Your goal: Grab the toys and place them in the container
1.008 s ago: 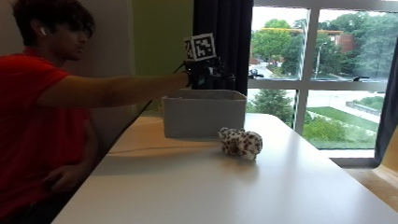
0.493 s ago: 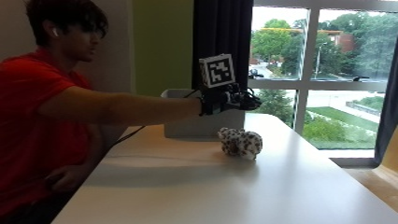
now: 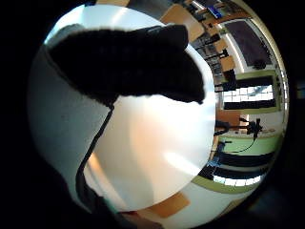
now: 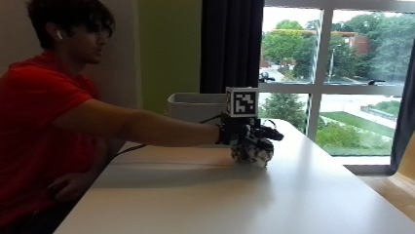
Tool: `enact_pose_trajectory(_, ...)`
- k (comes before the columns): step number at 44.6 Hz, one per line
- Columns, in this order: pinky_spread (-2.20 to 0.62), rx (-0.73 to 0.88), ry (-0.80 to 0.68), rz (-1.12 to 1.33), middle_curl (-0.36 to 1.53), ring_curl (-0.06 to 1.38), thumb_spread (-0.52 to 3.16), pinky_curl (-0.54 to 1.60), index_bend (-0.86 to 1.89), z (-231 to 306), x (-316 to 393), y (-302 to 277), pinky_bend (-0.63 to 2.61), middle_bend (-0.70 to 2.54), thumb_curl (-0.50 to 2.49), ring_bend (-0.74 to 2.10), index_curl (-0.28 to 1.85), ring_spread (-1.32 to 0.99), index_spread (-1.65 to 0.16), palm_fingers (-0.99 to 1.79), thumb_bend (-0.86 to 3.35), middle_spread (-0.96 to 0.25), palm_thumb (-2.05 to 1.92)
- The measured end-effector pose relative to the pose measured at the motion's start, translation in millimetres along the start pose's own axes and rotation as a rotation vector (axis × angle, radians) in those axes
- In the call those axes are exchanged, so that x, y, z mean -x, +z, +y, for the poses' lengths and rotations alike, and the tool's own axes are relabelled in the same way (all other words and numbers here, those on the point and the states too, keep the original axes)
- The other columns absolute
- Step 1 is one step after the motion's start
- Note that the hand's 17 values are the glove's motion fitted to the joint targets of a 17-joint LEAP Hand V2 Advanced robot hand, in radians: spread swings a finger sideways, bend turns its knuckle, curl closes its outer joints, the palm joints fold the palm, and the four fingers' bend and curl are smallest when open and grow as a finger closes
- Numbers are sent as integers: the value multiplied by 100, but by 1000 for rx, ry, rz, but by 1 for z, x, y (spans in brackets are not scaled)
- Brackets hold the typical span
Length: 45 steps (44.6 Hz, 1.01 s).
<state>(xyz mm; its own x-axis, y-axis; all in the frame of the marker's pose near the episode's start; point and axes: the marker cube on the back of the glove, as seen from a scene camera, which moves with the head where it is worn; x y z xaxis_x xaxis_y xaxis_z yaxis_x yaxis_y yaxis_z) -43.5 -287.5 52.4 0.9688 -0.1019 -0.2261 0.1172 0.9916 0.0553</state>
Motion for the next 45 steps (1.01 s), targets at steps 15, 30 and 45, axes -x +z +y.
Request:
enact_pose_trajectory(15,7,164,-13,-11,33,15,94,39,30,-9,7,30,115,13,20,27,38,-3,-46,19,-5,-13,-5)
enact_pose_trajectory(30,-16,178,-8,-41,28,21,110,35,59,-11,10,28,106,16,29,48,49,-9,-46,51,4,-19,15)
enact_pose_trajectory(45,-35,-2,36,-75,38,31,101,36,43,-14,16,31,105,38,47,74,54,-39,-40,96,15,-38,49)
